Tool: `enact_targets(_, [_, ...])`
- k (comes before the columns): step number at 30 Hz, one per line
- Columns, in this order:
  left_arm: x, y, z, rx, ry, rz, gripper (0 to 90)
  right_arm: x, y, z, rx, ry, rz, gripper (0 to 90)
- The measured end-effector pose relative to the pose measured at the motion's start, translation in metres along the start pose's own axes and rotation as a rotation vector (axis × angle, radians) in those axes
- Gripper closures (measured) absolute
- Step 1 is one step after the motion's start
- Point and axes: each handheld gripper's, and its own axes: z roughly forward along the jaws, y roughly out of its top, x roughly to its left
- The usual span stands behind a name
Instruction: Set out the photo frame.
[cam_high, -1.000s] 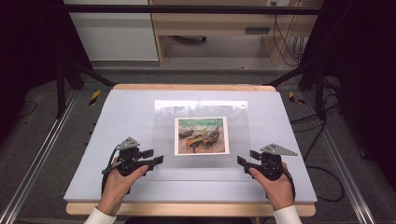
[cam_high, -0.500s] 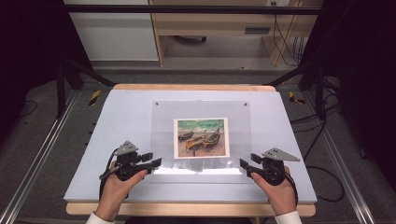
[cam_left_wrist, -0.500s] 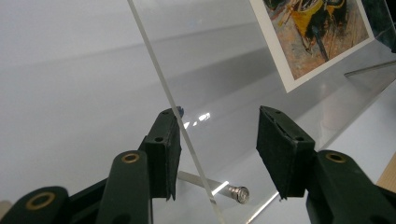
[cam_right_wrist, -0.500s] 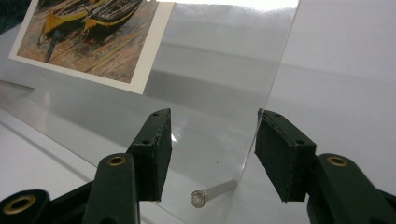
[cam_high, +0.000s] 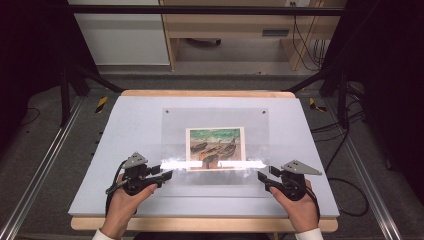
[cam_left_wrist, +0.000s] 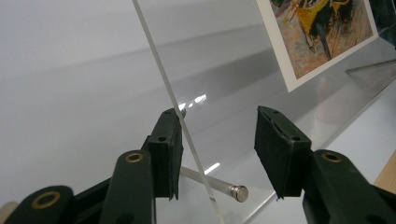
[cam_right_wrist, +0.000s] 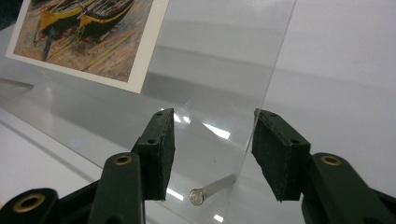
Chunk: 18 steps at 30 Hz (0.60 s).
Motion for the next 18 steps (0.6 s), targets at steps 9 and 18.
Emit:
enact_targets(9, [-0.0011,-0.0012,-0.0026,0.008,0.000,0.007,53.9,0.0016,-0.0017,-0.0026,0.000,-0.008,-0.011,51.4])
enact_targets(18, [-0.0031,-0.0033,-0.0051,0.012,0.007,0.021,55.6,0.0029,-0.0037,-0.0057,0.001,-0.015,-0.015,54.4])
